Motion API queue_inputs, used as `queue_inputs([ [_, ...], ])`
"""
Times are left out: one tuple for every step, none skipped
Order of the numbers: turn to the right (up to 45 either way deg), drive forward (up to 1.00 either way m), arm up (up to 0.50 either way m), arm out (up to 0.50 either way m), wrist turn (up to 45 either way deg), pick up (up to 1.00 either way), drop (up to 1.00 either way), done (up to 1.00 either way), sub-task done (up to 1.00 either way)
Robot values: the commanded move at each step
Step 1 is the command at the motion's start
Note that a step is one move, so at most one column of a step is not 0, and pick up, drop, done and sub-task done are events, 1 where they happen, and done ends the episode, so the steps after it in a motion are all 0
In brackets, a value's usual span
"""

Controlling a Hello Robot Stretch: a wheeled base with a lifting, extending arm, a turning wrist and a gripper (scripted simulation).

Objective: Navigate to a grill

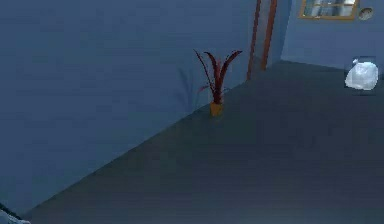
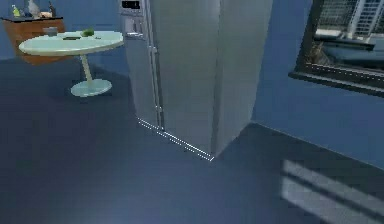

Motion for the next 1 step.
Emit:
queue_inputs([
  [-9.0,0.0,0.0,0.0,0.0,0.0,0.0,0.0,0.0],
])
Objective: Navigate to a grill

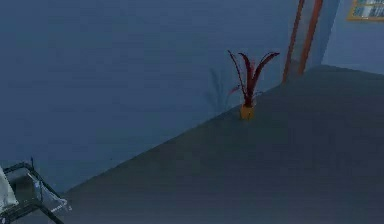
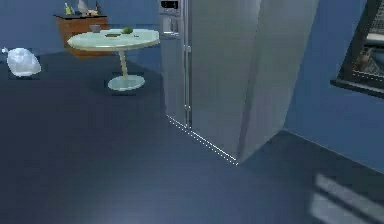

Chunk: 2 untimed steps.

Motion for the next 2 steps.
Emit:
queue_inputs([
  [0.0,0.45,0.0,0.0,0.0,0.0,0.0,0.0,0.0],
  [-45.0,0.0,0.0,0.0,0.0,0.0,0.0,0.0,0.0],
])
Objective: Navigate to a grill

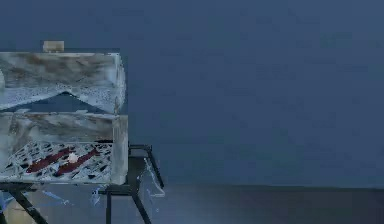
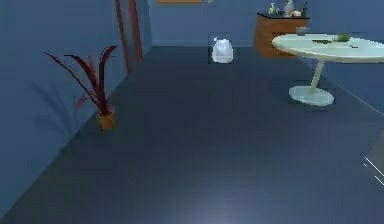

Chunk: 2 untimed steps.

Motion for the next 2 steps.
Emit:
queue_inputs([
  [-39.0,0.0,0.0,0.0,0.0,0.0,0.0,0.0,0.0],
  [0.0,0.0,0.0,0.0,0.0,0.0,0.0,1.0,0.0],
])
